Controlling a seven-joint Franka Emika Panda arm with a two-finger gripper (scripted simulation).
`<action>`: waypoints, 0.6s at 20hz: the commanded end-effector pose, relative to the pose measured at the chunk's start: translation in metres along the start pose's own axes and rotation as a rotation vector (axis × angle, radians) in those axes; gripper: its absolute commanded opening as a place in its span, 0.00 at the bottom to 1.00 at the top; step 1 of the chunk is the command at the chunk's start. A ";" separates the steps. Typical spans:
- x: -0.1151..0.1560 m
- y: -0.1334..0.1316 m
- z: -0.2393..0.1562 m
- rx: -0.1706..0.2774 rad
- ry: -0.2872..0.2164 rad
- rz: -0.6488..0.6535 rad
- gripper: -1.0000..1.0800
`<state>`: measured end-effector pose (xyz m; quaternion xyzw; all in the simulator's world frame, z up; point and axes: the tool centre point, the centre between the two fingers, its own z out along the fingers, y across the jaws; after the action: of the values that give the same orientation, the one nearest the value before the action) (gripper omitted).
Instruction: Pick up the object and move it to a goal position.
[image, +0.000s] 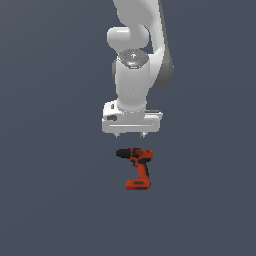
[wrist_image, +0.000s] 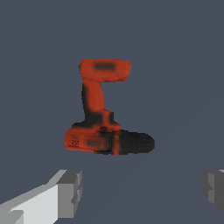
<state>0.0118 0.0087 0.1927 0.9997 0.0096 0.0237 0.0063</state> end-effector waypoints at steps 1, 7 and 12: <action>0.000 0.000 0.000 0.000 0.000 0.000 1.00; -0.001 -0.004 0.002 -0.001 0.000 0.000 1.00; -0.001 -0.004 0.002 -0.001 0.000 -0.001 1.00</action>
<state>0.0108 0.0126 0.1902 0.9996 0.0100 0.0237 0.0067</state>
